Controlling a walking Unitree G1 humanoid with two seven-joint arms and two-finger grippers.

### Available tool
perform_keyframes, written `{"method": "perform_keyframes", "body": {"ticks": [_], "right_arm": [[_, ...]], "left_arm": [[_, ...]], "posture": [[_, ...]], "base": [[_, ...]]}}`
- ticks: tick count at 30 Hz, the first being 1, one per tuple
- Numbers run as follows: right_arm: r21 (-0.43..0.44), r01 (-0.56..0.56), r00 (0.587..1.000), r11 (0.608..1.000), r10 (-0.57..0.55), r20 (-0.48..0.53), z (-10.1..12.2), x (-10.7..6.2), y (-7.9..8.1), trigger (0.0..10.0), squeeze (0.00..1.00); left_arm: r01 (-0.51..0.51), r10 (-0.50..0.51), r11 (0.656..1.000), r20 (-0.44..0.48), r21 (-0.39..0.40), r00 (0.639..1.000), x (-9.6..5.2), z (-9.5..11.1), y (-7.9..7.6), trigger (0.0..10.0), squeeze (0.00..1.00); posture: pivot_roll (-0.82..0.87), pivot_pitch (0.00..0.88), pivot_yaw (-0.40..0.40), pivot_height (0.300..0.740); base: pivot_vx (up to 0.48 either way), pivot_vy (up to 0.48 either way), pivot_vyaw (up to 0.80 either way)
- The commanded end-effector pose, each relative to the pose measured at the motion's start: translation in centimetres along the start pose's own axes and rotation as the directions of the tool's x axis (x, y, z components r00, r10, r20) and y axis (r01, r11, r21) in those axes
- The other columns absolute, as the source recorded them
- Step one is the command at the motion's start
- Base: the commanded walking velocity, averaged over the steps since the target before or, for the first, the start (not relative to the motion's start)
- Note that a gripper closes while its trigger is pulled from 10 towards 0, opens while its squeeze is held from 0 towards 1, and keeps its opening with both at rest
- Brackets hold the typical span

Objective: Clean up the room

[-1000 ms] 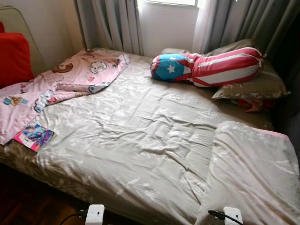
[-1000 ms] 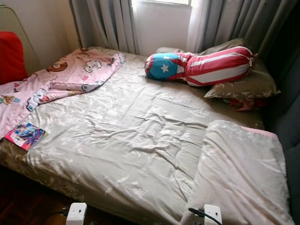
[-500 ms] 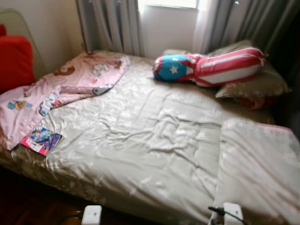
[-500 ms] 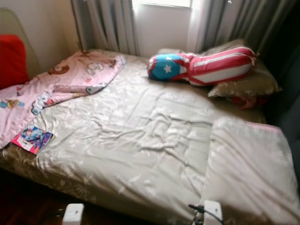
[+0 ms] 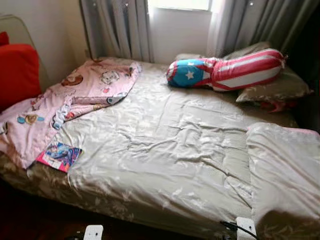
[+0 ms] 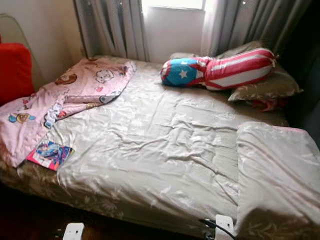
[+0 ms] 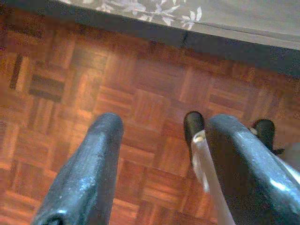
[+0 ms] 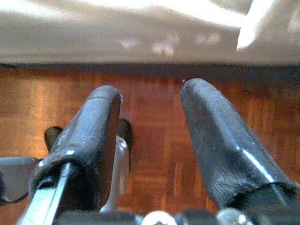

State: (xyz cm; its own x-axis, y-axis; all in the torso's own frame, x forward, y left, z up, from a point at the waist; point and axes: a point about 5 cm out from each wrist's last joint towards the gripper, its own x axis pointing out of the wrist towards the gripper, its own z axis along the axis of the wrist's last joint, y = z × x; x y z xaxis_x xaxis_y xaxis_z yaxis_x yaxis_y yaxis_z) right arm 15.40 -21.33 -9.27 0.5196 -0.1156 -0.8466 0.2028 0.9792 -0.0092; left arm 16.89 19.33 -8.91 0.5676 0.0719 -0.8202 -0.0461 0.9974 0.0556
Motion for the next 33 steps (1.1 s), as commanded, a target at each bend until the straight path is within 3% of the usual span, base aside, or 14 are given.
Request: {"method": "perform_keyframes", "body": {"ticks": [1, 33], "right_arm": [[-0.003, -0.010, 1.000, 1.000, 0.010, 0.003, 0.24, 0.08, 0.47, 10.0, 0.00], [-0.043, -0.015, 1.000, 0.999, 0.014, -0.005, 0.19, 0.11, 0.78, 10.0, 0.00]], "left_arm": [[-0.007, 0.008, 1.000, -0.027, 0.021, 1.000, -0.14, -0.67, 0.53, 10.0, 0.00], [-0.005, 0.005, 1.000, -0.001, 0.005, 1.000, -0.05, -0.11, 0.42, 10.0, 0.00]], "posture": [[-0.04, 0.000, -0.012, 0.740], [-0.03, 0.000, -0.011, 0.740]], "base": [[0.000, 0.480, 0.00], [0.000, 0.480, 0.00]]}}
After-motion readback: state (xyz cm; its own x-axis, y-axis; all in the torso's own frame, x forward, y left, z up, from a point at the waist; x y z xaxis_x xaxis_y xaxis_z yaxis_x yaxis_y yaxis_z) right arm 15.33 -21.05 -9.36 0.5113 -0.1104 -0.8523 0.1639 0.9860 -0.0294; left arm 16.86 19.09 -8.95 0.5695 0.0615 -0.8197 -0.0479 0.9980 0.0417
